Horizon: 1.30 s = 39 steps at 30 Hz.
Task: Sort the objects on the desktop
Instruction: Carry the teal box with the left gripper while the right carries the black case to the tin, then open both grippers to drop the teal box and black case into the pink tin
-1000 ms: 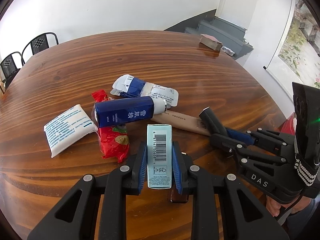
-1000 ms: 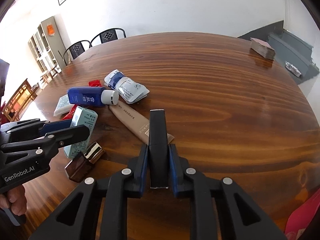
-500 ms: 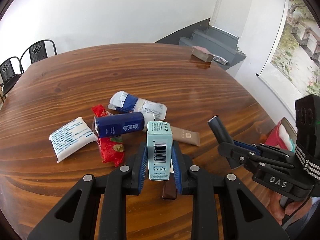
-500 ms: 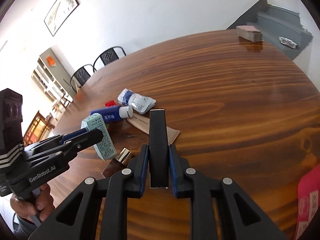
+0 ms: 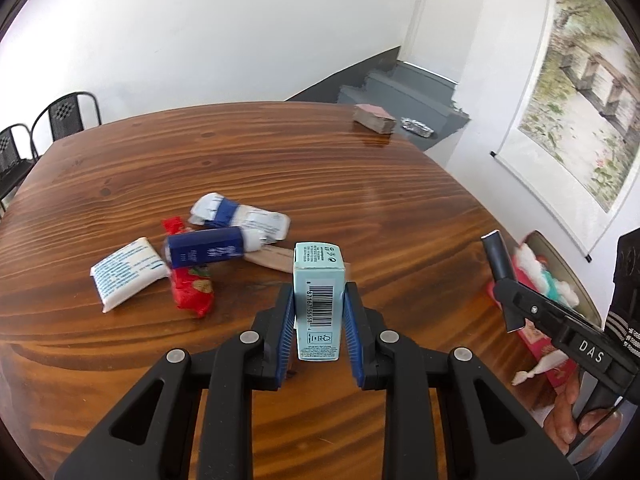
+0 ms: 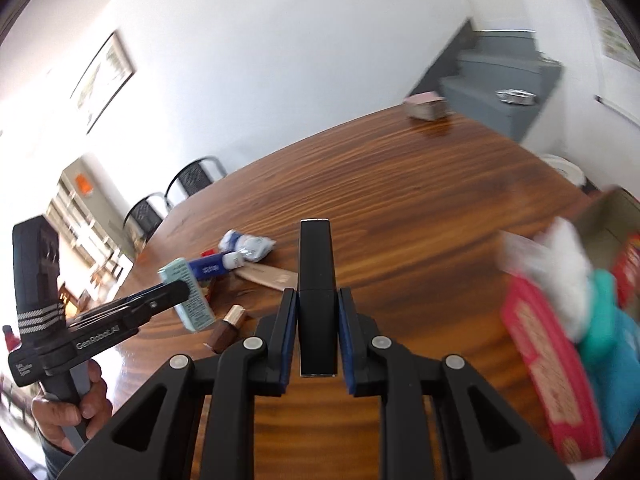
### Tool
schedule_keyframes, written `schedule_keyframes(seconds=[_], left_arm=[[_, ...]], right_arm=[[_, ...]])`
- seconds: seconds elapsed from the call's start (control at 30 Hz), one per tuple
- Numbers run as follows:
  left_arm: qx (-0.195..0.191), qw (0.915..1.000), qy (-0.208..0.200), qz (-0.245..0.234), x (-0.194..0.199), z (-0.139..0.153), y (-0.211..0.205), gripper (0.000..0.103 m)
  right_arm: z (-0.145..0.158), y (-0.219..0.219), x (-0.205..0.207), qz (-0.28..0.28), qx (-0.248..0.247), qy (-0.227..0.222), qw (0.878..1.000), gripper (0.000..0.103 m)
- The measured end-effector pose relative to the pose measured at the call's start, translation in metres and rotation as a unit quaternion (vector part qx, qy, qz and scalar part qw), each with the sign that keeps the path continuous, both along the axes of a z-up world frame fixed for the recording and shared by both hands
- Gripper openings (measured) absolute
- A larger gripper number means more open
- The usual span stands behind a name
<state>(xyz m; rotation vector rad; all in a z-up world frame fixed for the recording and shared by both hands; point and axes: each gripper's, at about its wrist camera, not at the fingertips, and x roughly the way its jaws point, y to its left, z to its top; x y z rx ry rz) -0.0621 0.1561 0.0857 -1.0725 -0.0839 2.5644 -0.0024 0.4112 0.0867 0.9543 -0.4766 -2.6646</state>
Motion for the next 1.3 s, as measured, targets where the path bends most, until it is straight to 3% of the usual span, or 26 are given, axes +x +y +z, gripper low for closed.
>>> schedule_keyframes(seconds=[0.3,0.63,1.07,1.3], left_arm=[[0.011,0.9969,0.019,-0.075,0.026,0.021,0.067,0.026],[0.023,0.9831,0.013,-0.181,0.047,0.031,0.162,0.026],[0.020,0.9669,-0.008,-0.254,0.051,0.021,0.258,0.026],[0.001,0.9656,-0.011,-0.260,0.047,0.007,0.282,0.027]], right_arm=[[0.035,0.070,0.066,-0.115,0.038,0.066,0.990,0.022],[0.020,0.149,0.099,-0.206,0.044,0.037,0.977,0.022],[0.006,0.177,0.101,-0.219,0.037,0.015,0.975,0.022],[-0.004,0.186,0.097,-0.222,0.037,0.004,0.974,0.022]])
